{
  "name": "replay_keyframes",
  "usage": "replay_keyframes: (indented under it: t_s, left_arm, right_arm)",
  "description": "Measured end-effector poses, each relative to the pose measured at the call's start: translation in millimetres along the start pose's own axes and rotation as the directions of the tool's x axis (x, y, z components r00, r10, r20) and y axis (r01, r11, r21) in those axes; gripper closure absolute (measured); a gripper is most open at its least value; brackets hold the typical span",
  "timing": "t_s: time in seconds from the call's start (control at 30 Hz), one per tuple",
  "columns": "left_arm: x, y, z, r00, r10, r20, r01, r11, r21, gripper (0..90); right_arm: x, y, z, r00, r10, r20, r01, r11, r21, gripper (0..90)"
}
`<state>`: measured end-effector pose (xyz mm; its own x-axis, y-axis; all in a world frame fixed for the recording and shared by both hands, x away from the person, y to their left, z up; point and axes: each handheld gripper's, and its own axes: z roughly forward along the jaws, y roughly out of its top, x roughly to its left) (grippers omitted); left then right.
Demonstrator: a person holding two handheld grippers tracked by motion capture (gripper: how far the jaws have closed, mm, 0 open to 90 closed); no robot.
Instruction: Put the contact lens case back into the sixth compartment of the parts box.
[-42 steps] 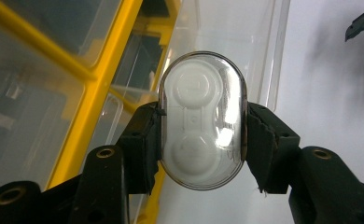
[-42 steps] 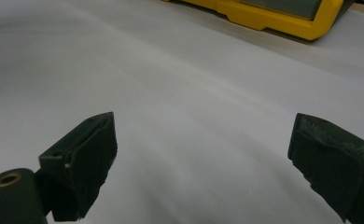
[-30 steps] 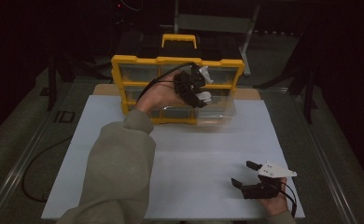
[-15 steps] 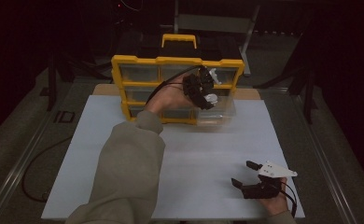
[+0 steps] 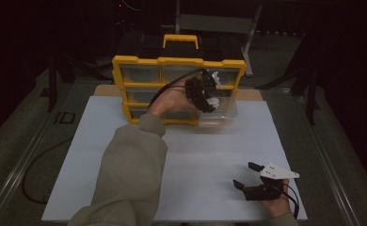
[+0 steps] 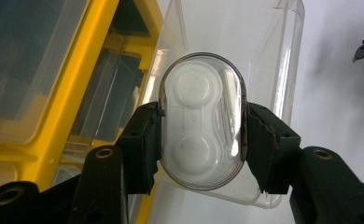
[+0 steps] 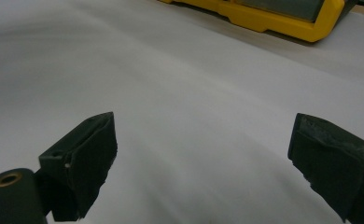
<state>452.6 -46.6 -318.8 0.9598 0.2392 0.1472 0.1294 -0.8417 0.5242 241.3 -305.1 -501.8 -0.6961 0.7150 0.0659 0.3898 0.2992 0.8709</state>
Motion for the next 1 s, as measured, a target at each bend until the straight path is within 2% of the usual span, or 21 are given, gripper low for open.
replay_keyframes:
  t_s: [0.13, 0.3, 0.43, 0.57, 0.7, 1.0]
  left_arm:
    - [0.0, -0.4, -0.1, 0.9998, -0.009, -0.021, 0.009, 1.0000, 0.002, 45.2]
    - [-0.3, -1.5, -1.1, 0.9974, -0.031, -0.065, 0.030, 0.9995, -0.011, 31.2]
    - [2.2, -2.6, -3.0, 0.9944, -0.070, -0.080, 0.067, 0.9973, -0.031, 17.5]
    - [3.1, -3.3, -4.2, 0.9928, -0.085, -0.085, 0.082, 0.9961, -0.034, 10.3]
    - [3.3, -3.4, -5.6, 0.9918, -0.103, -0.077, 0.099, 0.9938, -0.051, 5.2]
    - [2.1, -6.7, -11.8, 0.9910, -0.105, -0.083, 0.099, 0.9928, -0.067, 0.7]
  right_arm:
    - [0.0, 0.0, 0.0, 1.0000, 0.000, 0.000, 0.000, 1.000, 0.000, 7.7]
    - [0.1, 0.0, 0.1, 1.0000, 0.000, 0.000, 0.000, 1.000, 0.001, 7.7]
    - [0.0, 0.0, 0.0, 1.0000, 0.001, 0.000, -0.001, 1.000, 0.001, 7.7]
    - [0.0, 0.0, 0.2, 1.0000, -0.001, 0.002, 0.001, 1.000, 0.004, 7.7]
    - [-0.1, -0.1, 0.3, 1.0000, -0.002, 0.000, 0.002, 1.000, 0.004, 7.7]
    - [-0.1, -0.1, 0.4, 1.0000, 0.001, 0.001, -0.001, 1.000, 0.004, 7.7]
